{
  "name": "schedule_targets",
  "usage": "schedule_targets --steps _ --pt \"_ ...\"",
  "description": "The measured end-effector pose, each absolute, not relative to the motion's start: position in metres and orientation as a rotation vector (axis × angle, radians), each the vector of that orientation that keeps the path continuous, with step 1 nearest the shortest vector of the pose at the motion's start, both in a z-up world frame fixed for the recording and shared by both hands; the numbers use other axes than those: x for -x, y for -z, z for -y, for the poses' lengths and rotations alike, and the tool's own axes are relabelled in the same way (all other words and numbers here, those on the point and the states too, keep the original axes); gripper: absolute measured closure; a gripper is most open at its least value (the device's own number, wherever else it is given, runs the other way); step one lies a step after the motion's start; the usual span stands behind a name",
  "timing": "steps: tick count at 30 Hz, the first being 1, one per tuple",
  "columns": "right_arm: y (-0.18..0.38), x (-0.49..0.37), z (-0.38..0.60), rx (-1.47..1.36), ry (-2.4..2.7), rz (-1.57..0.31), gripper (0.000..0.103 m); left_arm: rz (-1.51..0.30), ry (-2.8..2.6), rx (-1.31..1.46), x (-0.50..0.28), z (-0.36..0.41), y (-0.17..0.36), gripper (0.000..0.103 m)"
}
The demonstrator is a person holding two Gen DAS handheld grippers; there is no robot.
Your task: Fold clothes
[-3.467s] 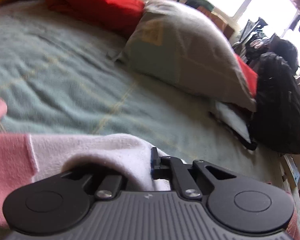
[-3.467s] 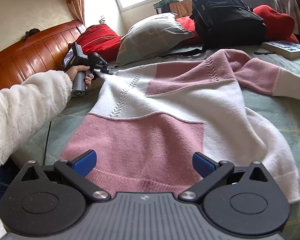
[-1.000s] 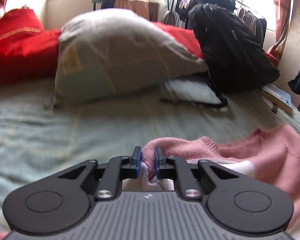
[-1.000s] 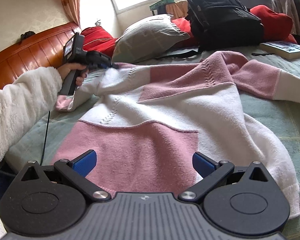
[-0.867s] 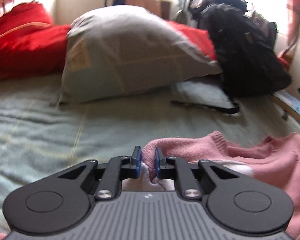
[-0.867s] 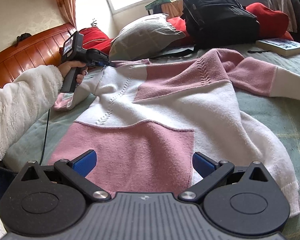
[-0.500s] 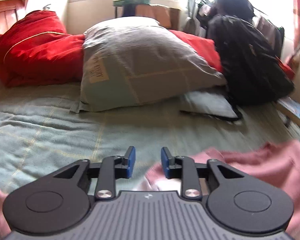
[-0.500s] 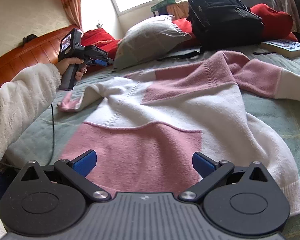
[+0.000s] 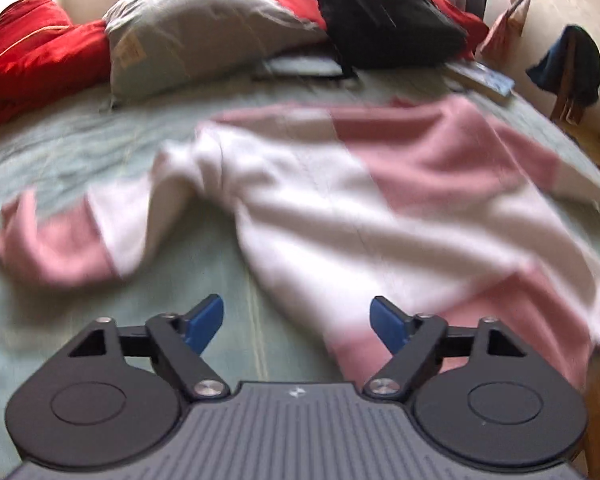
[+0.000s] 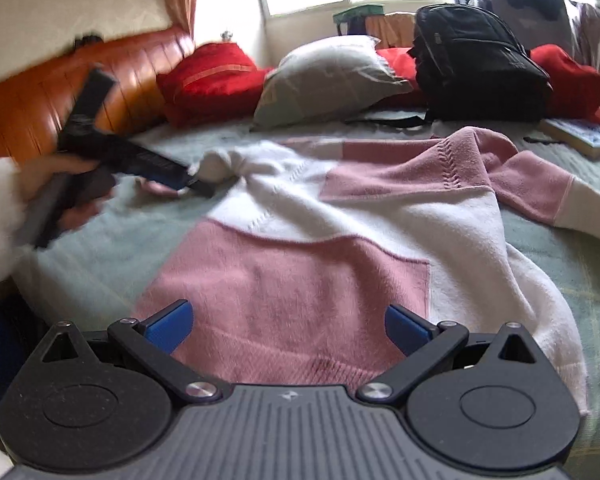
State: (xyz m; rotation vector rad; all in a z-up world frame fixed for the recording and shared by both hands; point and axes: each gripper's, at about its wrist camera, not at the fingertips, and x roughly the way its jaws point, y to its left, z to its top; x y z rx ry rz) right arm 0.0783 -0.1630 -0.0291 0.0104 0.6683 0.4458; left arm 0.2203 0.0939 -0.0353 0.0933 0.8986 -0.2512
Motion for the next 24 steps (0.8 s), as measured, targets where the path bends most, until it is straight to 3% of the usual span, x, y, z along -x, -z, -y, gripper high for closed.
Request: schedule_targets --steps 8,24 --pt "0.031 -0.074 0.121 0.186 -0.453 -0.714 0.0 -0.914 0.175 -0.105 -0.128 -0.094 0.057 0.017" --pt "0.026 -0.122 0.016 0.328 -0.6 -0.762 0.0 -0.824 -0.062 0.168 -0.07 -0.158 0.039 0.01"
